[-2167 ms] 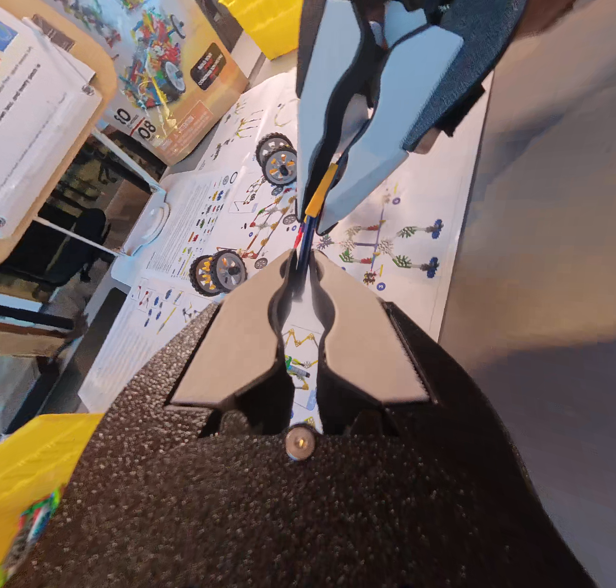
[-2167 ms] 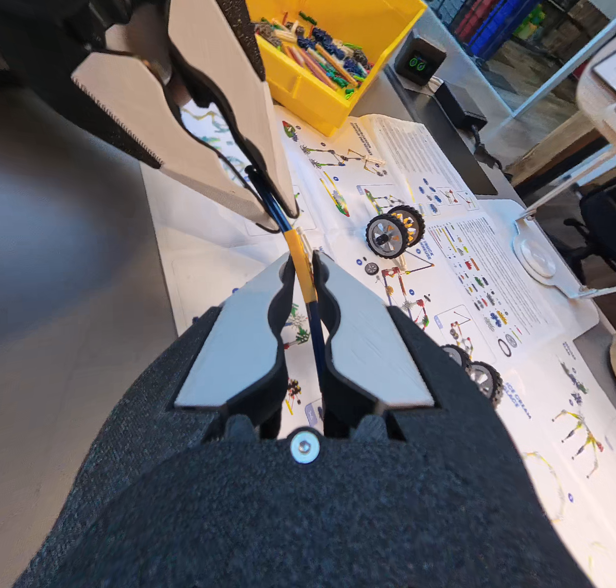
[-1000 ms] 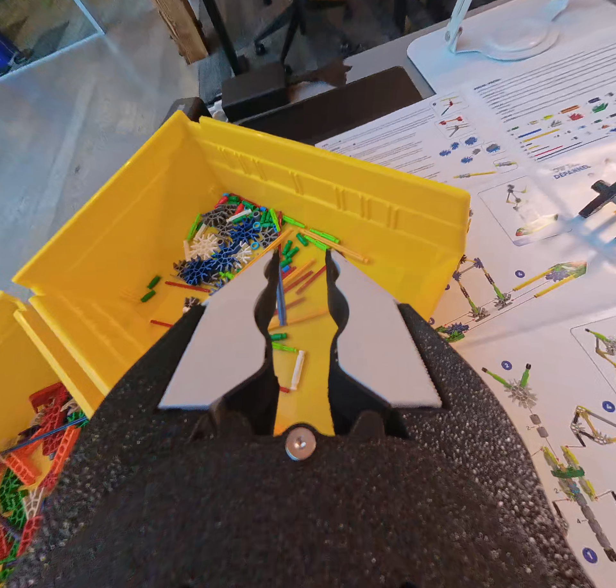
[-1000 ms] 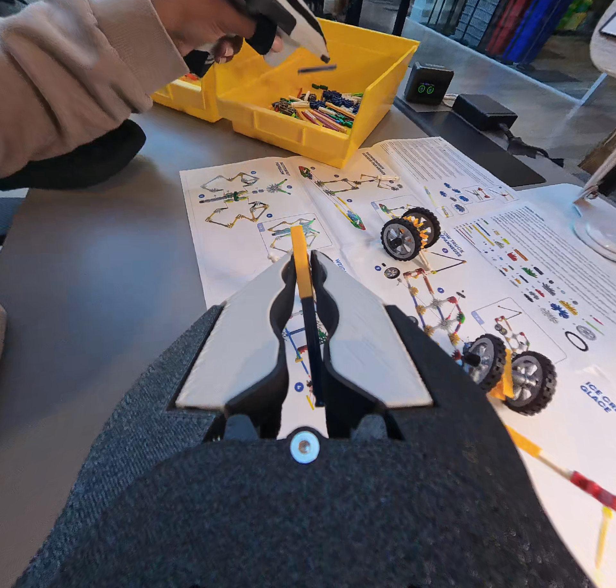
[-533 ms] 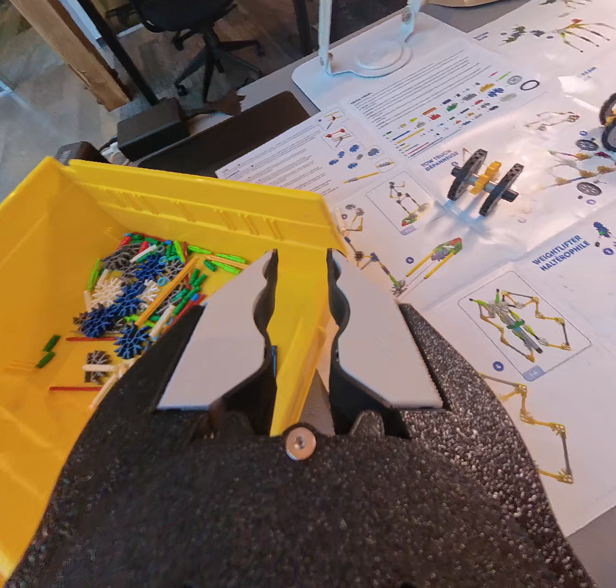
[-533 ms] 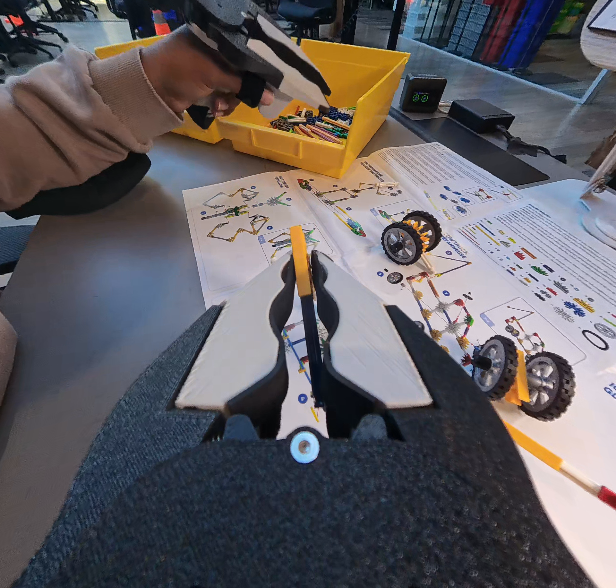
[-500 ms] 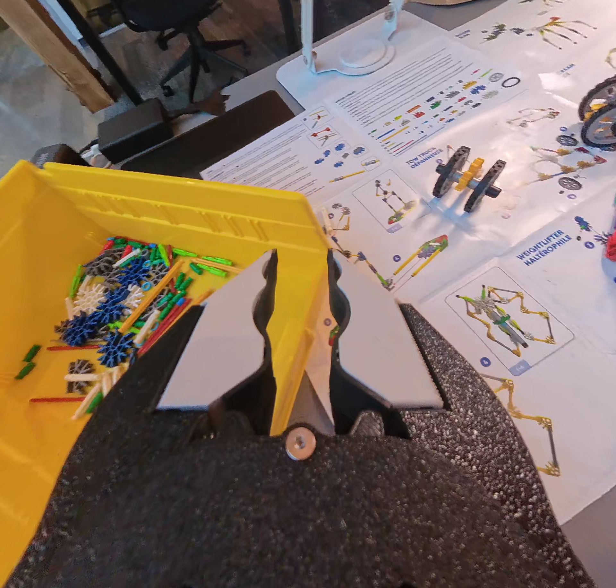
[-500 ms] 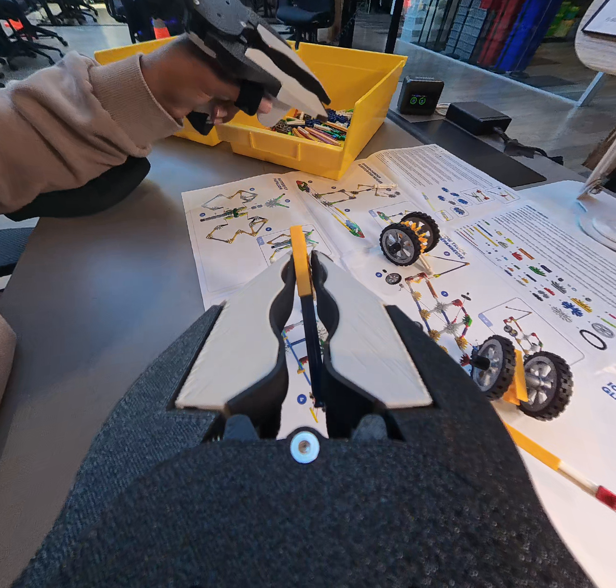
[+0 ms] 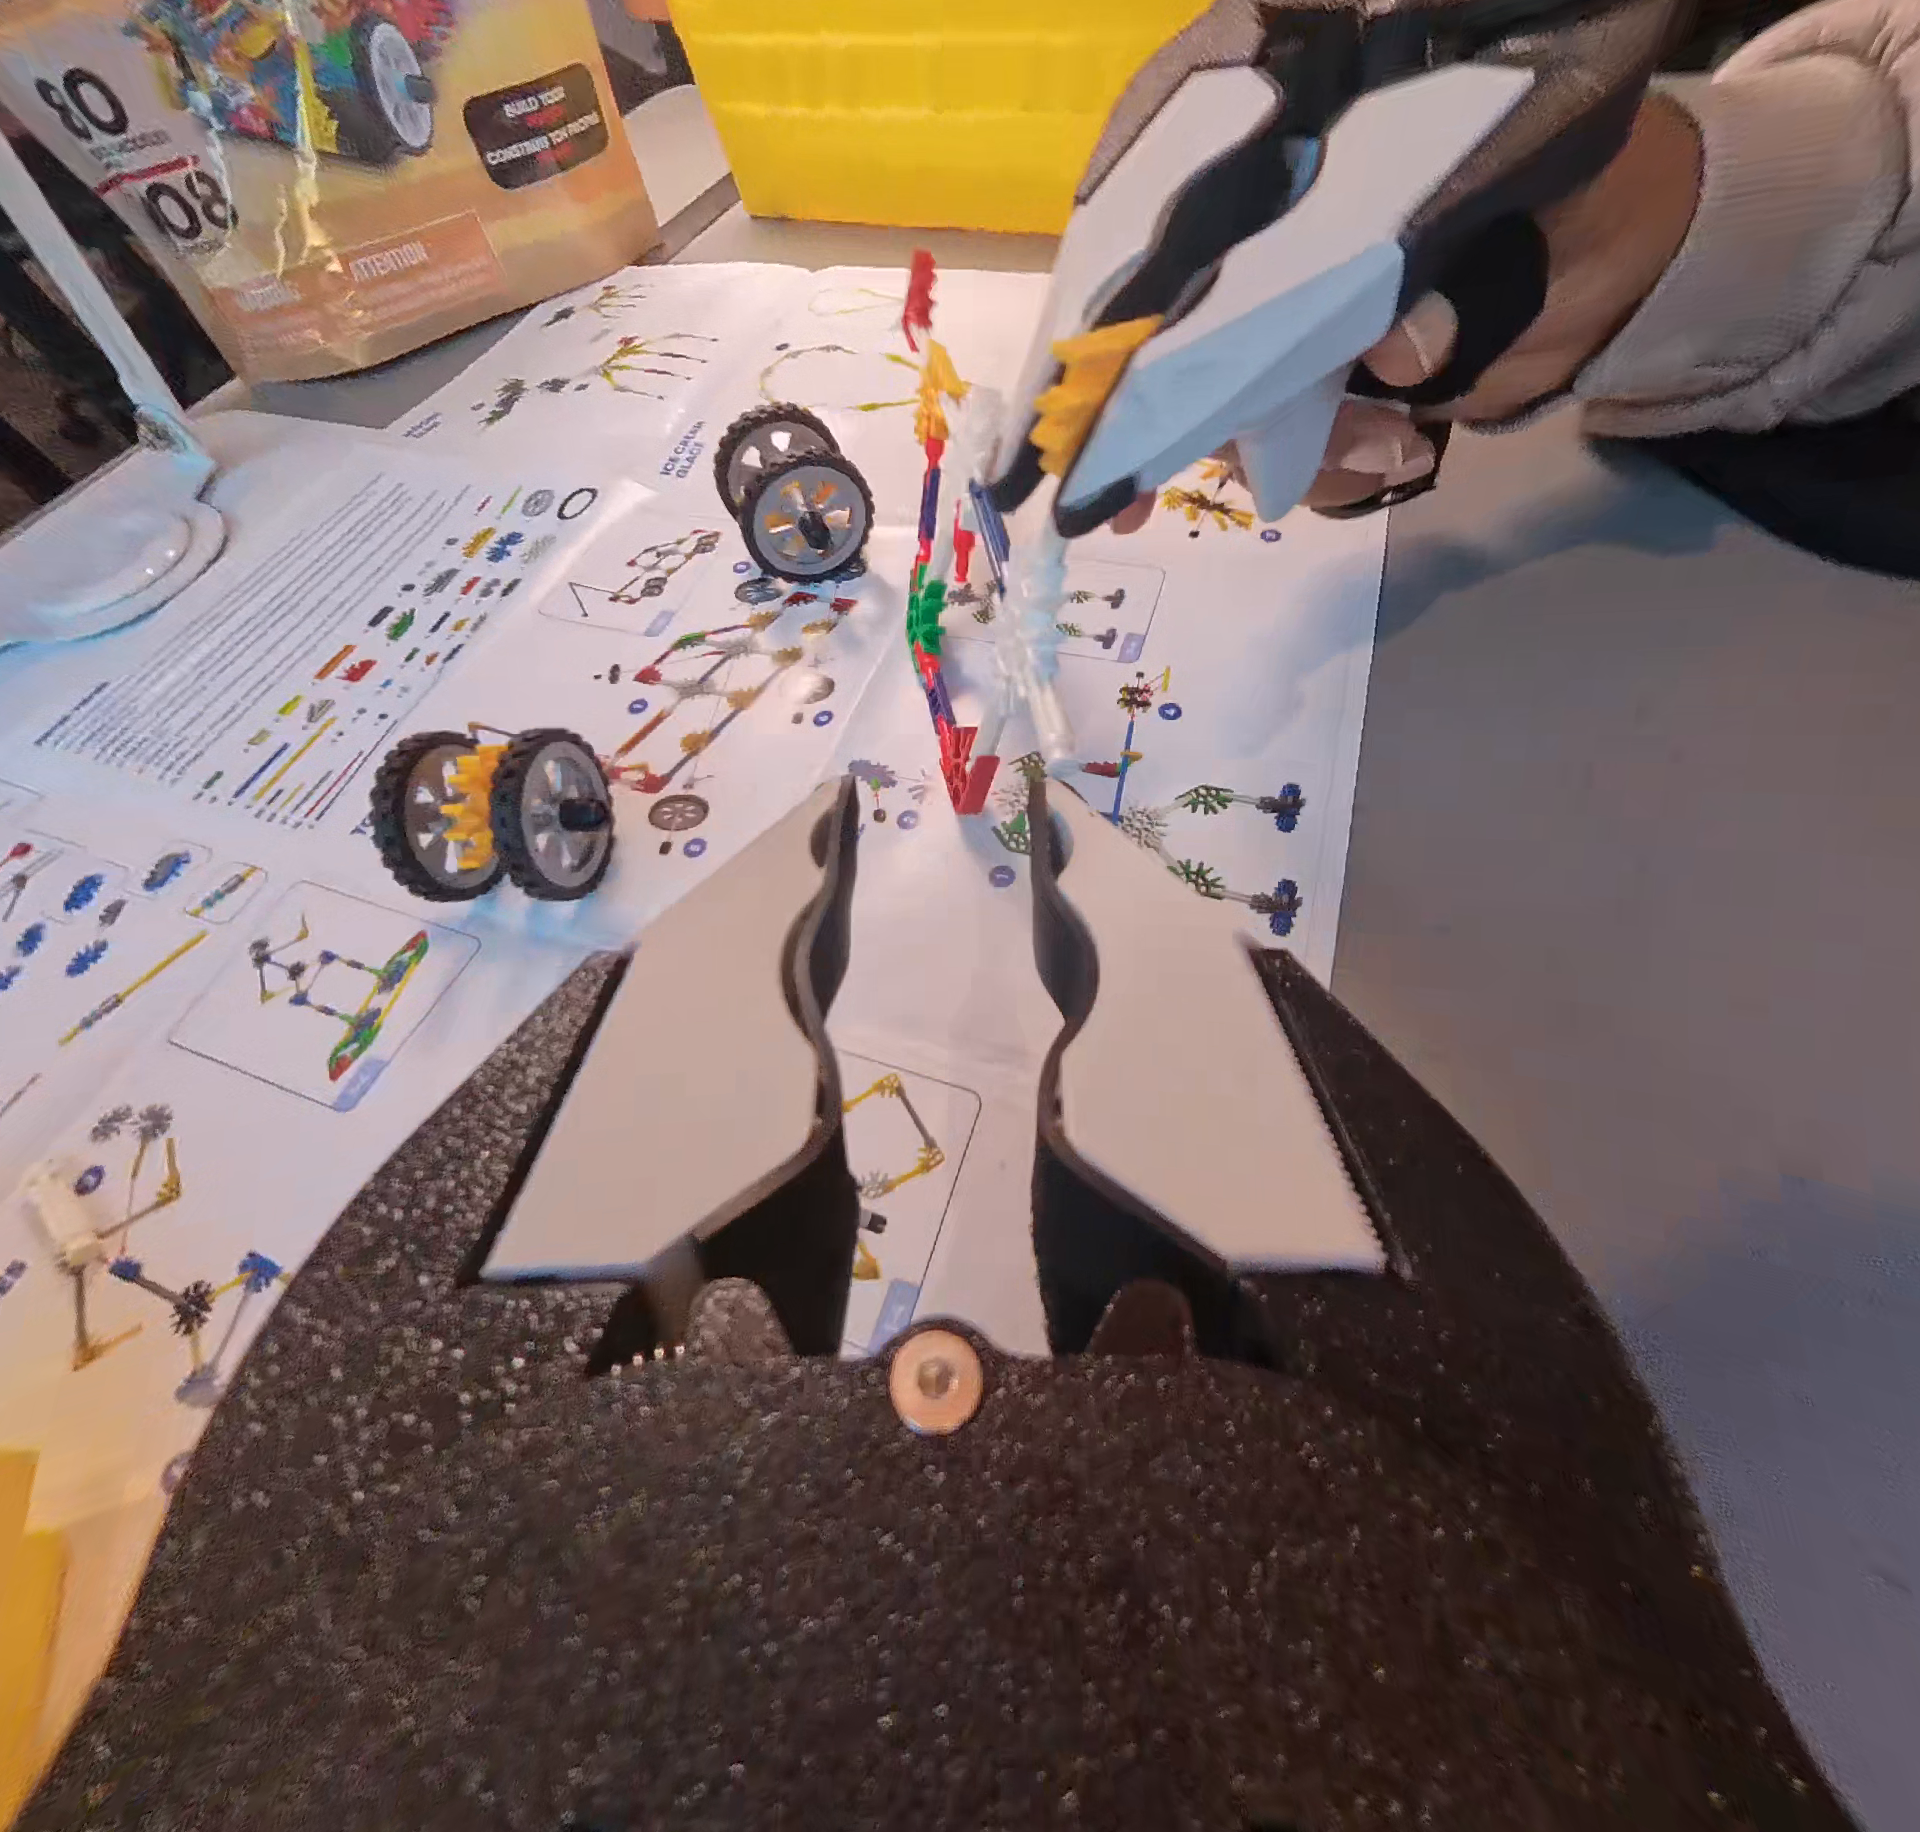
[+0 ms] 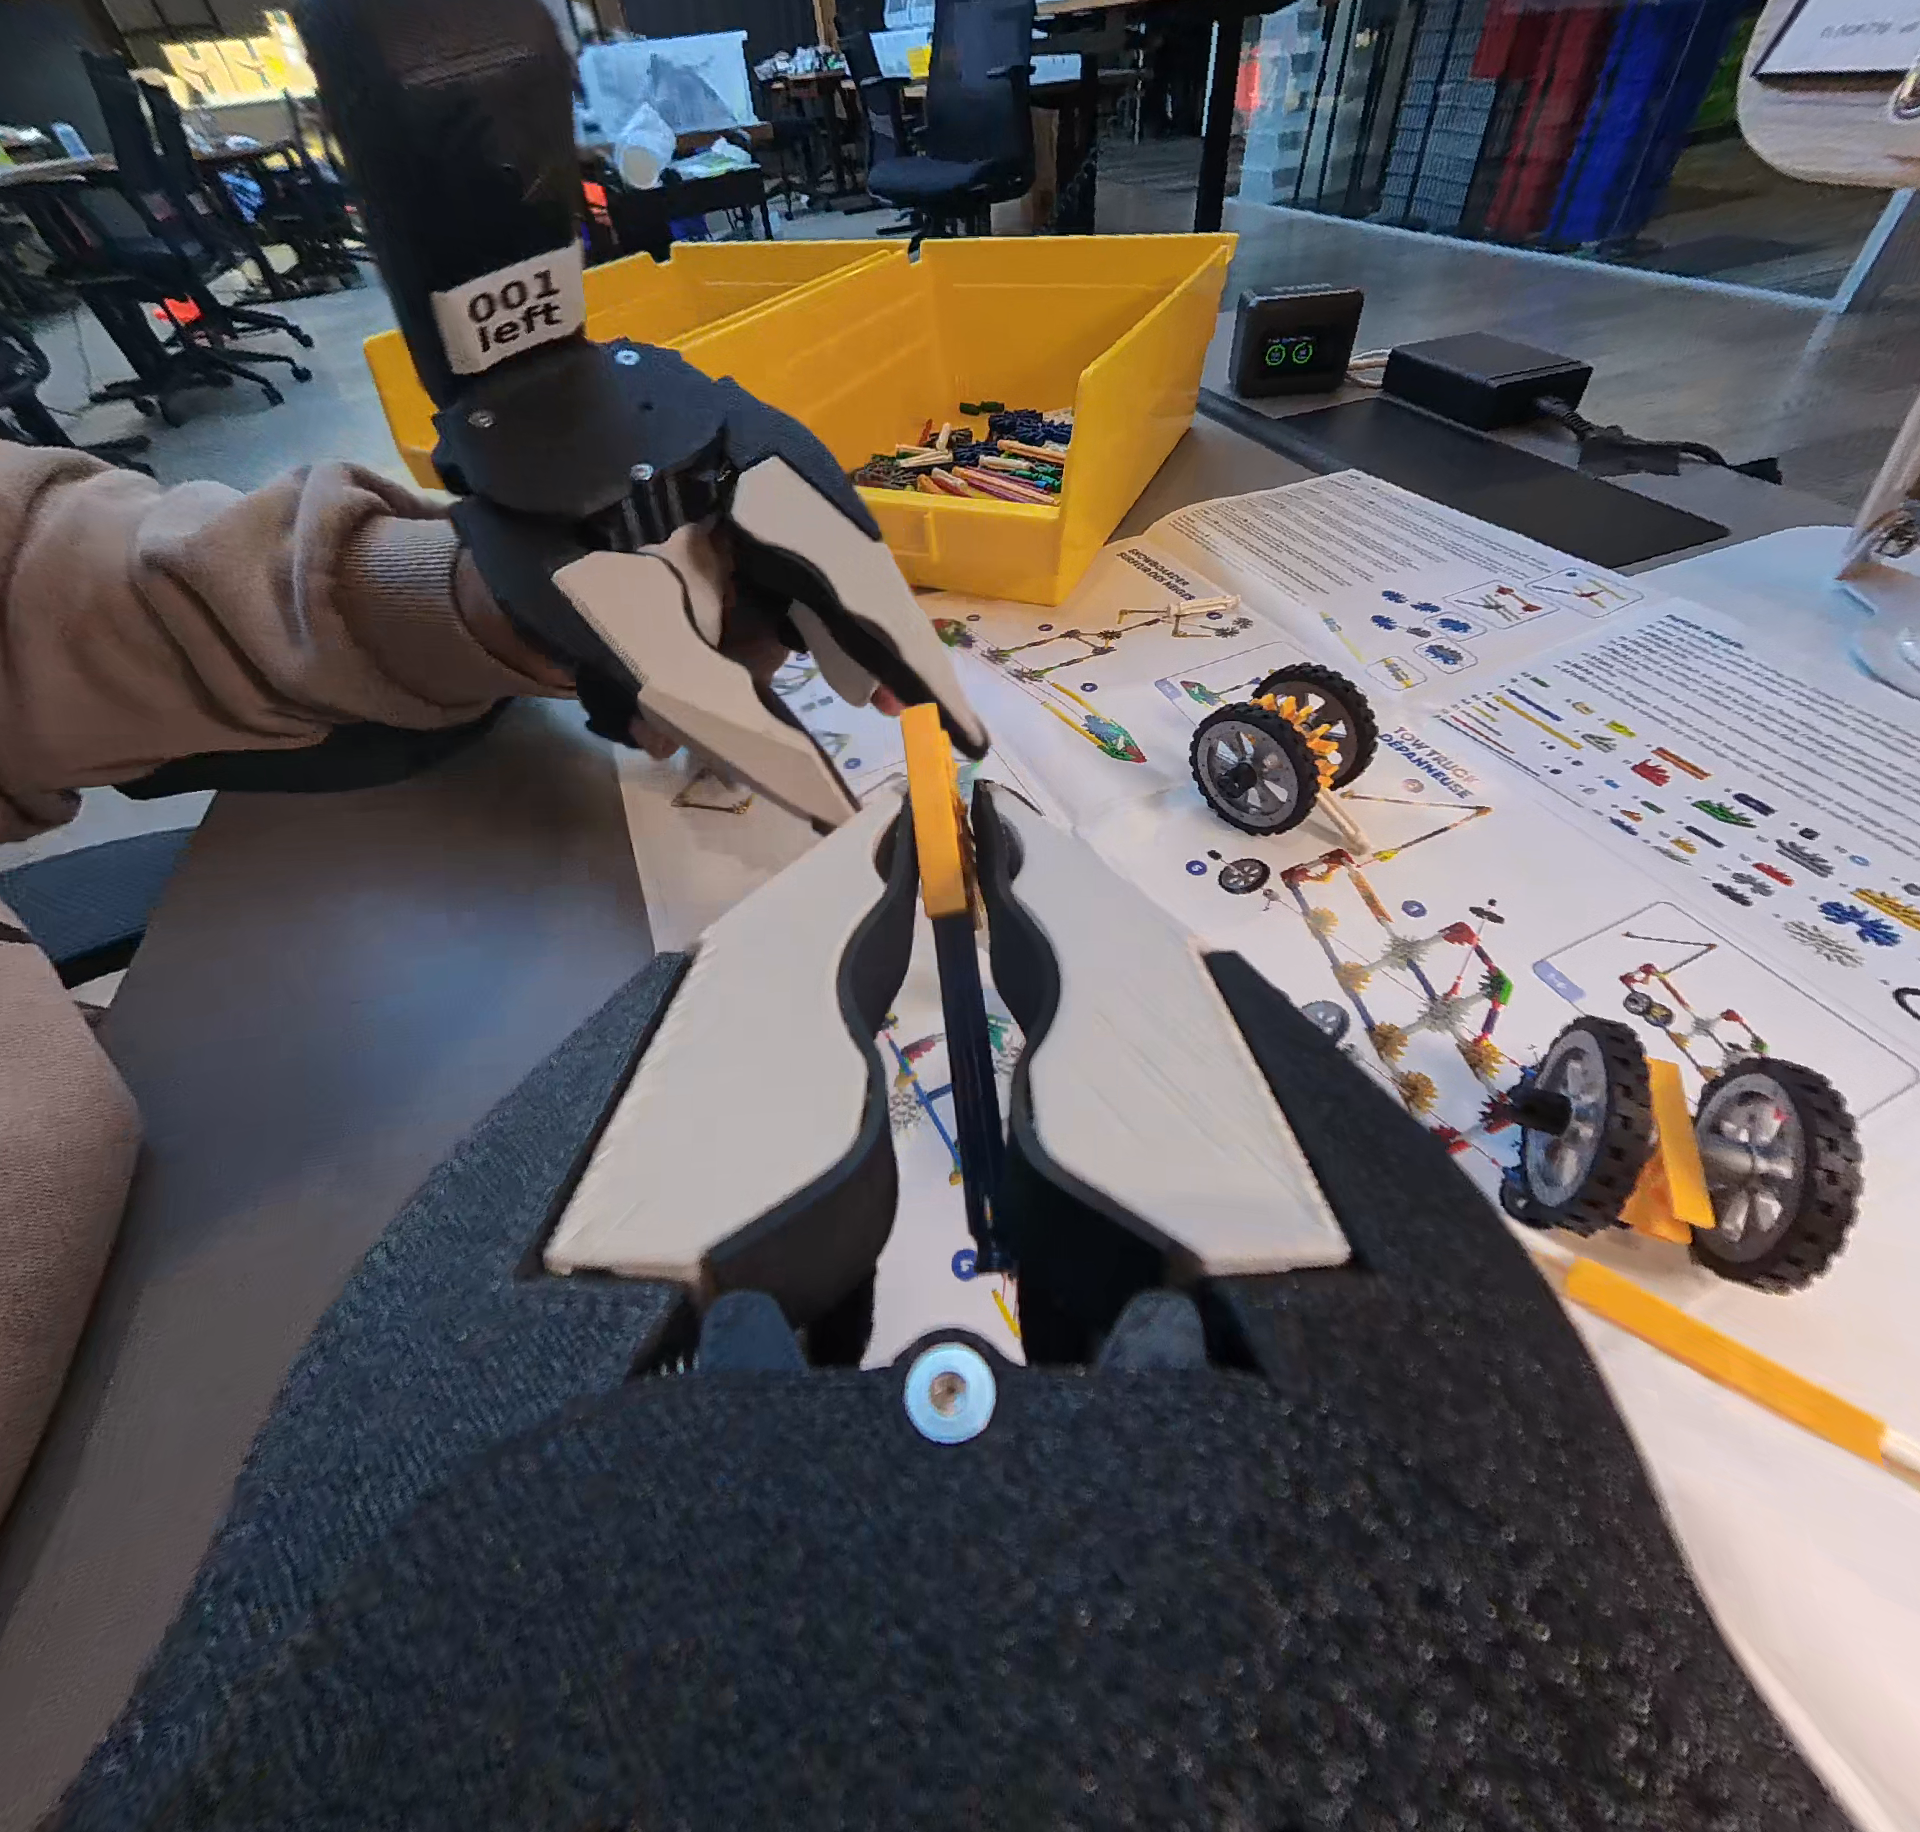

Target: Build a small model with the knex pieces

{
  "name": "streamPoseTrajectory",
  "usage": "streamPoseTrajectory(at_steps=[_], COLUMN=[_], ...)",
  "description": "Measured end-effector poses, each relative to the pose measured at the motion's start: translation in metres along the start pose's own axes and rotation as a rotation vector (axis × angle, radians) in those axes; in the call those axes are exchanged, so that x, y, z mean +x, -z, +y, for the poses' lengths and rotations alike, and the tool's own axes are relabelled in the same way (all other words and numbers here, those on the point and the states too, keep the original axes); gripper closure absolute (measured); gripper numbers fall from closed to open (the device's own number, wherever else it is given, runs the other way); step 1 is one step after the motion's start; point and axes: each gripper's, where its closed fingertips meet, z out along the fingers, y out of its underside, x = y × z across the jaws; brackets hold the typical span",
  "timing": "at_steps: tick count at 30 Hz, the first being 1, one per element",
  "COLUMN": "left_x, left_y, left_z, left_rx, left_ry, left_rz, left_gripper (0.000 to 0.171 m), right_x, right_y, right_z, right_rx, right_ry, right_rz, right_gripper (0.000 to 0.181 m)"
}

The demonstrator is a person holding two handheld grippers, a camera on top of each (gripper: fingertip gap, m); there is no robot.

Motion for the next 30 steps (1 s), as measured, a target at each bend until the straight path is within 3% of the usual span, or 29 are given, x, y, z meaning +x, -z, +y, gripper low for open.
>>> streamPoseTrajectory(at_steps=[6,14,16,20,23,30], left_x=[0.020,0.023,0.019,0.021,0.019,0.012], left_y=[-0.010,-0.007,-0.009,-0.009,-0.006,0.008], left_z=[0.000,-0.007,-0.005,0.000,0.000,-0.014], left_rx=[-0.007,0.038,0.018,-0.004,-0.015,0.095], left_ry=[-0.084,0.003,0.000,-0.055,-0.060,0.080], left_rz=[0.020,0.070,0.040,0.028,0.033,0.093], left_gripper=[0.169,0.138,0.143,0.171,0.171,0.169], right_x=[0.006,0.012,0.005,-0.004,-0.005,0.015], right_y=[0.003,0.006,0.003,0.000,0.004,0.016], right_z=[-0.001,-0.008,-0.009,-0.011,-0.017,-0.027], right_rx=[0.017,0.068,0.072,0.083,0.122,0.233], right_ry=[-0.032,-0.033,-0.039,-0.047,-0.107,-0.331], right_rz=[0.023,0.074,0.046,0.011,-0.029,-0.049], right_gripper=[0.174,0.176,0.176,0.175,0.176,0.176])
